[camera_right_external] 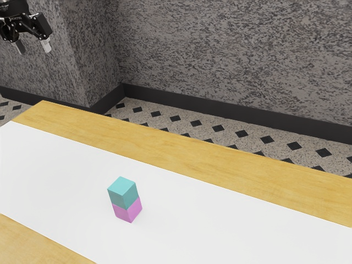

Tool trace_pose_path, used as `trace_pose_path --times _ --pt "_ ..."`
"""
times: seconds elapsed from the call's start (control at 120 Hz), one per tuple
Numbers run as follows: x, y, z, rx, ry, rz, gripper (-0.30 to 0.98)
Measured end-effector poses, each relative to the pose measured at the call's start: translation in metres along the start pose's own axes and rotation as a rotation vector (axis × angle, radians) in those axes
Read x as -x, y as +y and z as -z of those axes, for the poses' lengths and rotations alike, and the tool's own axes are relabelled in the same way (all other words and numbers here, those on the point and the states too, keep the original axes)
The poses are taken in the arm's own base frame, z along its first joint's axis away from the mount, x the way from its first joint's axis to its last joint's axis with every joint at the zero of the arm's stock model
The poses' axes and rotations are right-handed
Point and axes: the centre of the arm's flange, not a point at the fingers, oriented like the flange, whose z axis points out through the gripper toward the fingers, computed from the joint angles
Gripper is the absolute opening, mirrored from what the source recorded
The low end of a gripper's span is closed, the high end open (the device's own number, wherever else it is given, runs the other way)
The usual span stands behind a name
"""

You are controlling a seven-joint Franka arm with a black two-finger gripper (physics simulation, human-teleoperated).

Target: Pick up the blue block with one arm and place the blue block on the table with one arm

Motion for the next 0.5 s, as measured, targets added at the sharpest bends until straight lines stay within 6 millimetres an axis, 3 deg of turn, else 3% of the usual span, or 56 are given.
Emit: trace_pose_path --times 0.217,0.25,0.283,0.333,0.383,0.5 --pt "0.001 0.001 0.004 -0.002 0.006 -0.005 0.67" --pt "0.024 0.009 0.048 -0.005 0.087 -0.028 0.66" --pt "0.060 0.019 0.098 -0.009 0.172 -0.062 0.67" --pt "0.086 0.029 0.124 -0.014 0.209 -0.102 0.67" --pt "0.077 0.048 0.112 -0.066 0.169 -0.151 0.67" --pt "0.045 0.126 0.057 -0.142 0.045 -0.327 0.67"
